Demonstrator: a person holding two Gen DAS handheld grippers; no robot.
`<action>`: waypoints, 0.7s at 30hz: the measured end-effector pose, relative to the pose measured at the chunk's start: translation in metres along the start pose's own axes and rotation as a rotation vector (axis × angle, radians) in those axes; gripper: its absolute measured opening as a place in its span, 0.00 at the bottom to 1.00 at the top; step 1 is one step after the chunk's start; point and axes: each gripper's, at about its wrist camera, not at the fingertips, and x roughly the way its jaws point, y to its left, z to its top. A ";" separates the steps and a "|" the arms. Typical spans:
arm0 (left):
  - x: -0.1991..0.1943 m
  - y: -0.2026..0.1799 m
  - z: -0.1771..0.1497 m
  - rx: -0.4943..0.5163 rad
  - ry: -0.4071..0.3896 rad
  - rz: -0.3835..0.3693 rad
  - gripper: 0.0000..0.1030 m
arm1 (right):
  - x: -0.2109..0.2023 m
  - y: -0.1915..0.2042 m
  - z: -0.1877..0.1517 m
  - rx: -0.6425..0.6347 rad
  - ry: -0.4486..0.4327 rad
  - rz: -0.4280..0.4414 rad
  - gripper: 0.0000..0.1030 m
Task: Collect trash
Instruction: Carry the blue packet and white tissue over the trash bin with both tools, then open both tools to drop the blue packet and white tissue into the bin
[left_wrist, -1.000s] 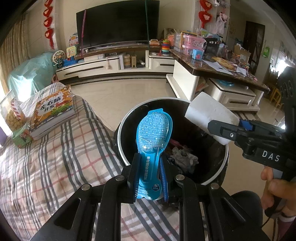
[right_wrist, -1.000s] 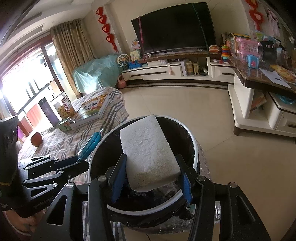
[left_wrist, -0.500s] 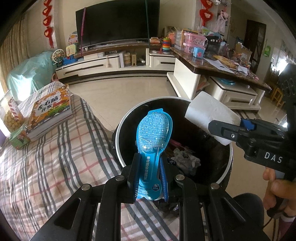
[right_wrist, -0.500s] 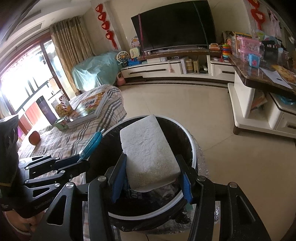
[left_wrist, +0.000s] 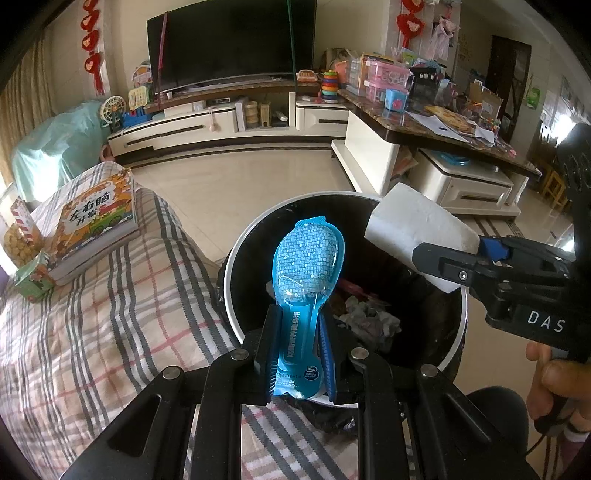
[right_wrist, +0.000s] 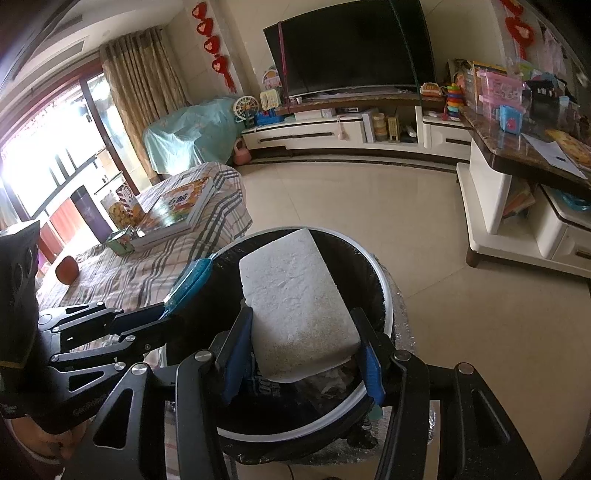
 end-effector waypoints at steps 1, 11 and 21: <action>0.000 0.000 0.001 0.000 0.000 0.000 0.18 | 0.000 0.000 0.000 0.001 0.001 0.001 0.51; 0.003 -0.002 0.003 0.006 0.008 0.008 0.18 | 0.001 0.002 0.002 -0.006 0.006 -0.001 0.53; 0.007 0.000 0.006 0.005 0.013 0.012 0.18 | 0.007 0.002 0.006 -0.008 0.023 -0.004 0.54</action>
